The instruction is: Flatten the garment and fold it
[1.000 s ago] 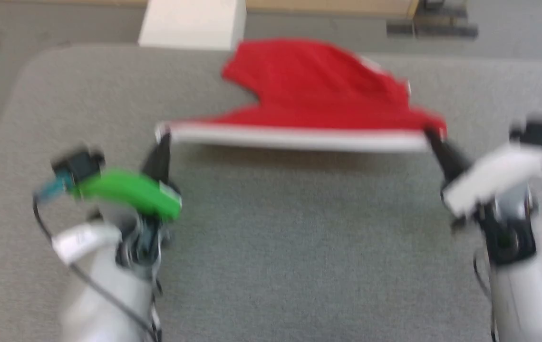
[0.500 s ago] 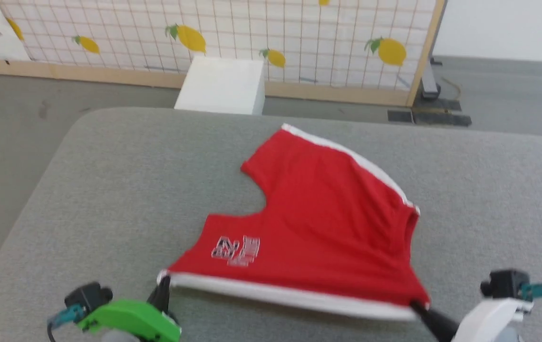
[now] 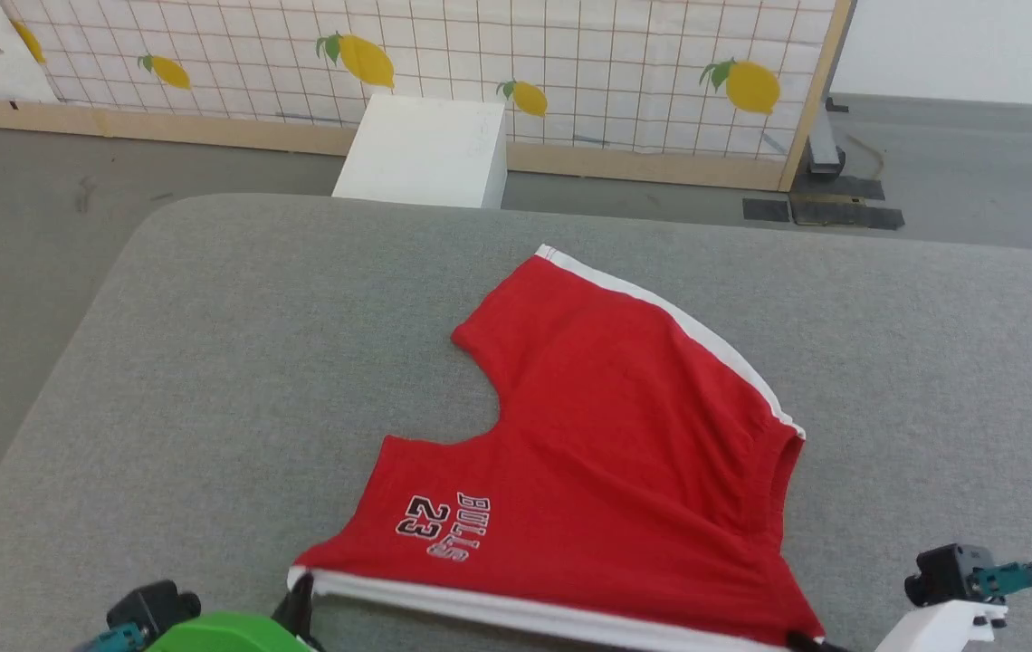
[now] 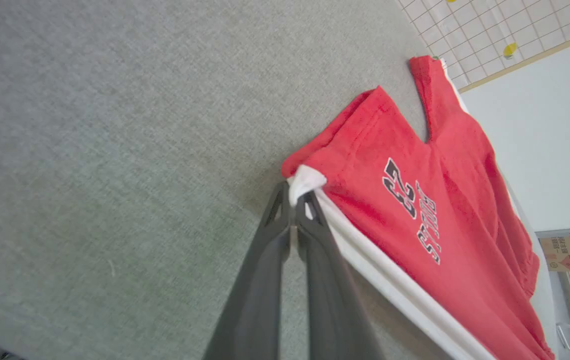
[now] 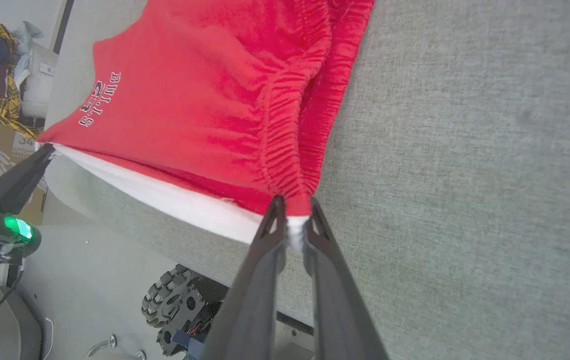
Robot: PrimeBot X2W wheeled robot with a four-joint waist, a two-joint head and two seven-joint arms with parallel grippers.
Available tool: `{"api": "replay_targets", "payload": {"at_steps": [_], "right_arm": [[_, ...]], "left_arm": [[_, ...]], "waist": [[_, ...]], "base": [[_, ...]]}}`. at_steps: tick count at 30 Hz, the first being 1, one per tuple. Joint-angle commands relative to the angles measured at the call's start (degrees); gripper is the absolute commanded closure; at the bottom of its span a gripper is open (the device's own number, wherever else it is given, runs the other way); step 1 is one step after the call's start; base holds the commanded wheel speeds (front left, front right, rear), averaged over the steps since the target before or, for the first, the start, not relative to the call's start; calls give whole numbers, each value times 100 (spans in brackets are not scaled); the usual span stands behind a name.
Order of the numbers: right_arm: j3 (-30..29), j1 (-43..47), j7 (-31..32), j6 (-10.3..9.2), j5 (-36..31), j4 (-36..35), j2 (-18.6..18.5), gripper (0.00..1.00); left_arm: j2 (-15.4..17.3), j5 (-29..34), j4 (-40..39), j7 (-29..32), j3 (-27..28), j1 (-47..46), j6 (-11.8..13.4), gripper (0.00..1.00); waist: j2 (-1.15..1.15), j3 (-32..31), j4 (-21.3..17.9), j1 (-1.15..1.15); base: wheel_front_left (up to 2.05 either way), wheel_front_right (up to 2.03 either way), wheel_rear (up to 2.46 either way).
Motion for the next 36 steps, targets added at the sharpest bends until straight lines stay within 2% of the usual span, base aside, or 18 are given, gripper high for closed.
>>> {"api": "replay_targets", "payload": {"at_steps": [1,6,12,25,36], "right_arm": [[-129,-108,-86,-13,-23,-50,-60,100],[-146,-398,-125,-13,-31,-114,-24,100],[-169,-915,-135,-13,3,-143,-1,100],[-116,-2160,-276,-13,339,51,8,100],[166,-2769,-691,-13,626,335,9,100]], "left_arm": [[81,-28,-135,-114,128,-73,-1,100],[108,41,-409,-159,72,-698,-120,100],[139,173,-68,0,-166,-2027,-323,100],[6,515,1965,-6,-596,-4995,-888,100],[-36,717,3371,-180,-747,-6450,-1118,100]], "waist": [[0,77,-25,1],[0,339,-61,1],[0,883,-132,1],[0,2226,-540,1],[0,2996,-954,1]], "base": [[0,0,0],[0,0,0],[0,0,0],[0,0,0],[0,0,0]]}}
